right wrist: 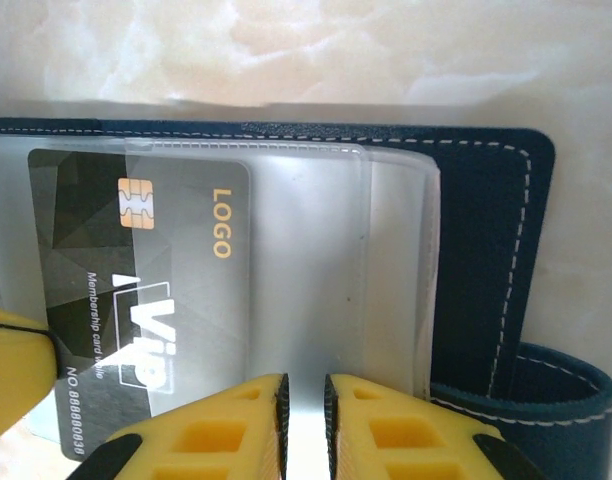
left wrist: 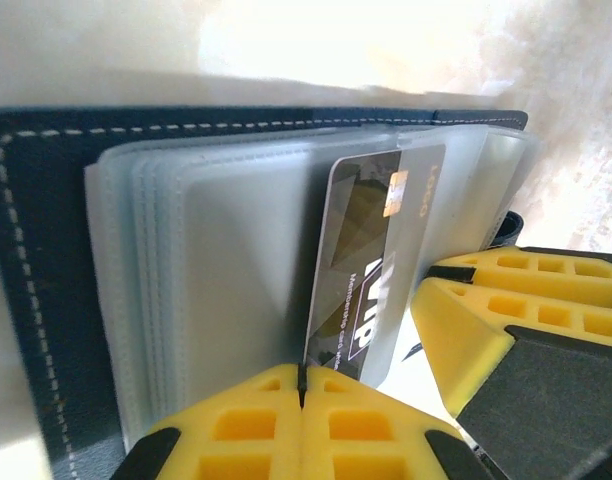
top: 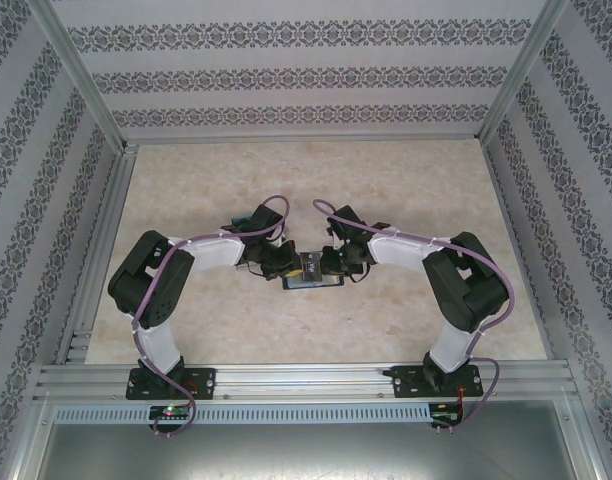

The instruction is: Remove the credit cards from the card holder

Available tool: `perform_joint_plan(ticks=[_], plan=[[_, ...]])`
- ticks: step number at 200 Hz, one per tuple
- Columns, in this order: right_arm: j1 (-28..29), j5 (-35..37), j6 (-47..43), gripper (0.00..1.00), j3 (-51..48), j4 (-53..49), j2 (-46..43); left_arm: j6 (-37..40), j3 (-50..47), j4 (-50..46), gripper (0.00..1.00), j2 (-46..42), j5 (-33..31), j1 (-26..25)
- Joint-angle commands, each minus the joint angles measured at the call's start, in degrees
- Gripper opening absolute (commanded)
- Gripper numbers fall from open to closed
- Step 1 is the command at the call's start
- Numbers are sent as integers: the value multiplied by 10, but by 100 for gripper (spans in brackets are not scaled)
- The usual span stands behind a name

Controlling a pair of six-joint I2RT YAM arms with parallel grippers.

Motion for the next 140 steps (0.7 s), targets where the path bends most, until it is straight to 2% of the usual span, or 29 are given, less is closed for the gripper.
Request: perform_joint_plan(ticks=[1,8,26,50,74,110,140], plan=[[-4,1,10,21,-11,-10,12,23,5,-9,0,-13,12,7],[-5,0,9,21,-11,-10,12,20,5,-2,6,-12,17,7],[-3,-1,10,21,-10,-9,14,12,2,12,27,-9,24,6],[-2,-1,10,21,-8,-9,15,5,-3,27,33,-3,30,6],[-3,-1,10,21,-7,-9,16,-1,-2,37,33,8,35,3],[-2,-1,11,21,-8,-9,17,-9,0,52,27,20,39,-2],[-2,0,10,21,-9,-9,15,-13,4,56,26,30,41,-5]])
